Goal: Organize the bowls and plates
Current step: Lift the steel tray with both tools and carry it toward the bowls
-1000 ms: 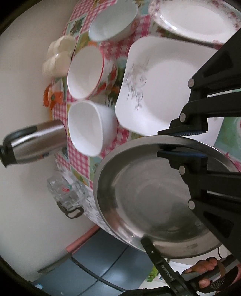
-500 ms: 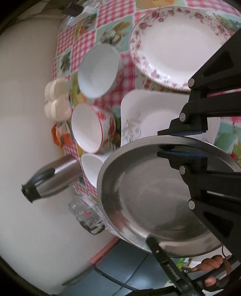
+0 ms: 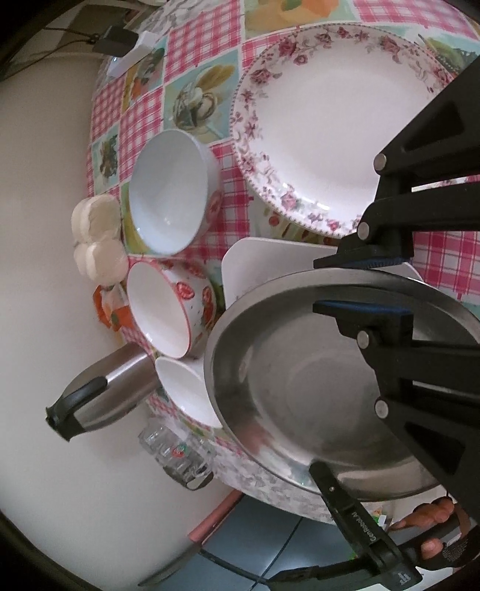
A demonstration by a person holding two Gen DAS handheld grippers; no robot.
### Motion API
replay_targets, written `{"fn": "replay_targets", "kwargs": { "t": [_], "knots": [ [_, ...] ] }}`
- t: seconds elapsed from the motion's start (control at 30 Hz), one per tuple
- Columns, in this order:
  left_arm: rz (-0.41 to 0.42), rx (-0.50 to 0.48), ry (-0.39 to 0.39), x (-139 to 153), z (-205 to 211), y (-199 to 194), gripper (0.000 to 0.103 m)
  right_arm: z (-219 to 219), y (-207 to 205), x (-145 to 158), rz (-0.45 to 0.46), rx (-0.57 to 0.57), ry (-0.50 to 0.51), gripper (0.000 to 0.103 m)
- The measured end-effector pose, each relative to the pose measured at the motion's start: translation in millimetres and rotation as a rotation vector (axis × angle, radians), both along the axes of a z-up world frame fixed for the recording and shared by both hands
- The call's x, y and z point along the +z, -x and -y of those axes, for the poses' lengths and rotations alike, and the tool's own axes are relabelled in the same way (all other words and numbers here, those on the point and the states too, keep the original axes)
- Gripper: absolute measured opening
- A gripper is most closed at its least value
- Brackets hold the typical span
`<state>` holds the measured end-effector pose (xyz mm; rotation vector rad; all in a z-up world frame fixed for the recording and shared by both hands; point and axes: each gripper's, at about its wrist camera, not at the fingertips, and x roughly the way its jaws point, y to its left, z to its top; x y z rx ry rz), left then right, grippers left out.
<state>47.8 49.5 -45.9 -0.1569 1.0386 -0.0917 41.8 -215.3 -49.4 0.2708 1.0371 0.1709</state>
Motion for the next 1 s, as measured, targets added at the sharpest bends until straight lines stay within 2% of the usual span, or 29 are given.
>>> {"fn": "replay_targets", "kwargs": {
  "t": [0.27,0.6,0.77,1.0],
  "knots": [
    [-0.025,-0.014,0.020,-14,7,-11,0.025,9,-6,-9,-0.017,-0.023,0.012,0.018],
    [-0.015,-0.050,0.015,-15,21,-26,0.025,22,-14,-16,-0.019,-0.066,0.016,0.018],
    [-0.010,-0.061,0.005,-17,26,-33,0.032,27,-18,-17,-0.012,-0.083,0.002,0.018],
    [-0.007,-0.059,-0.006,-18,28,-37,0.032,28,-22,-18,-0.004,-0.087,-0.002,0.018]
  ]
}}
